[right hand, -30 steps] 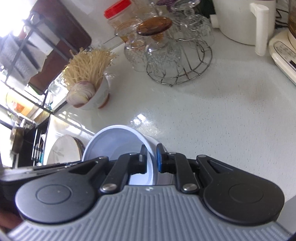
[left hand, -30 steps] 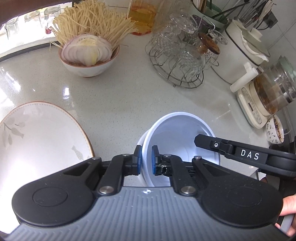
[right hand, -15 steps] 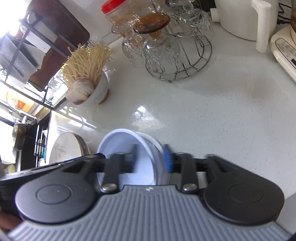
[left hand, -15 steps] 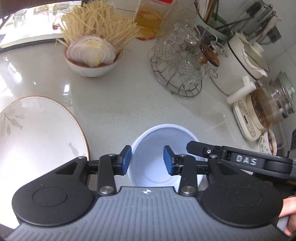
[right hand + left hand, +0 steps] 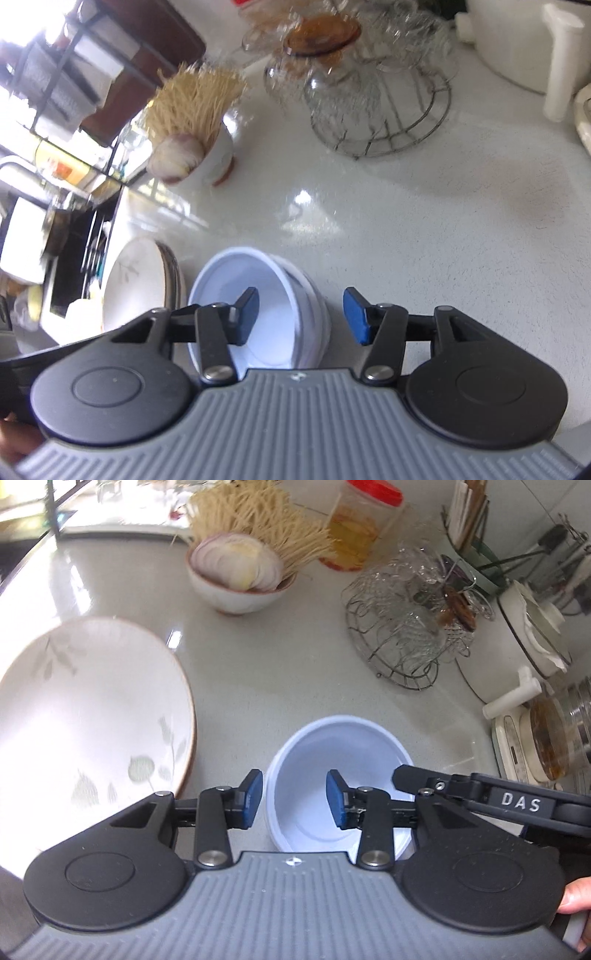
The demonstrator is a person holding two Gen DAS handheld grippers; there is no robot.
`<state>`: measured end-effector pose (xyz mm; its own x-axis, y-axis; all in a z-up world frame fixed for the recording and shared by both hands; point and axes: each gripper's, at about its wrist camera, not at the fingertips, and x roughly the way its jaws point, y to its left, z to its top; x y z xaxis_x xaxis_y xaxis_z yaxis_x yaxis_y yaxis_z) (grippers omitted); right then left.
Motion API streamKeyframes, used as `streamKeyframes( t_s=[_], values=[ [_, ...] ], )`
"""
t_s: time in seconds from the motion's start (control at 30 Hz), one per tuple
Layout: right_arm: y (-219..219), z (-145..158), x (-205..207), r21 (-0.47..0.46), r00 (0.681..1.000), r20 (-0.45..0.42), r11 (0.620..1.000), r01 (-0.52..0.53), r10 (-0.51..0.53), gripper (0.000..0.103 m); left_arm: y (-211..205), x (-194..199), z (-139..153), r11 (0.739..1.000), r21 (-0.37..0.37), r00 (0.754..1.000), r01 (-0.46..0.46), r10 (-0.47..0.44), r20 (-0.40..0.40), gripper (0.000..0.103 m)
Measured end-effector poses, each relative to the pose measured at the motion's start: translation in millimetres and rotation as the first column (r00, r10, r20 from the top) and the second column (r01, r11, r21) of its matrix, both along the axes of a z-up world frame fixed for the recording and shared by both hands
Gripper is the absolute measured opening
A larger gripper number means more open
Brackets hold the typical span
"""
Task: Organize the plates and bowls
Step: 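Close both grippers on the rim of the nested bowl stack, then lift the nested bowls with both grippers and carry them over the plate stack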
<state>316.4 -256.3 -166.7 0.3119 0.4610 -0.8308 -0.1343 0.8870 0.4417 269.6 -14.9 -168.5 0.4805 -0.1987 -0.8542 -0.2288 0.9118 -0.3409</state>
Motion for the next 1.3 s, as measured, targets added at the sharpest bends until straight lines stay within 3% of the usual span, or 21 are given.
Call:
streamKeyframes(
  t_s=[0.2, 0.5, 0.73, 0.83, 0.97, 1.3],
  values=[
    [2.3, -15.2, 4.3, -0.008, 0.995, -0.022, 0.995, -0.1, 0.099, 0.053, -4.4, -16.9, -11.7, 0.995, -0.009, 0.995, -0.098, 0.098, 0.021, 0.043],
    [8.2, -31.3, 4.2, -0.019, 0.987, -0.027, 0.987, -0.159, 0.158, 0.047, -4.4, -28.0, -32.5, 0.991, -0.028, 0.991, -0.132, 0.132, -0.018, 0.043],
    [9.2, -38.0, 4.7, 0.017, 0.988, -0.031, 0.988, -0.151, 0.152, 0.033, -7.8, -32.1, -42.4, 0.99, -0.053, 0.991, -0.134, 0.134, -0.006, 0.043],
    [9.3, -39.1, 5.2, 0.015, 0.99, -0.026, 0.99, -0.141, 0.141, 0.03, -7.7, -34.3, -46.5, 0.989, -0.046, 0.99, -0.141, 0.141, 0.001, 0.036],
    [8.3, -39.1, 4.3, 0.019, 0.992, -0.031, 0.992, -0.121, 0.122, 0.029, -9.7, -32.8, -47.0, 0.991, -0.042, 0.992, -0.128, 0.128, -0.009, 0.029],
    [2.7, -18.6, 2.1, 0.022, 0.996, -0.017, 0.996, -0.083, 0.084, 0.028, -8.9, -24.5, -25.5, 0.996, -0.051, 0.998, -0.069, 0.069, -0.002, 0.028]
  ],
)
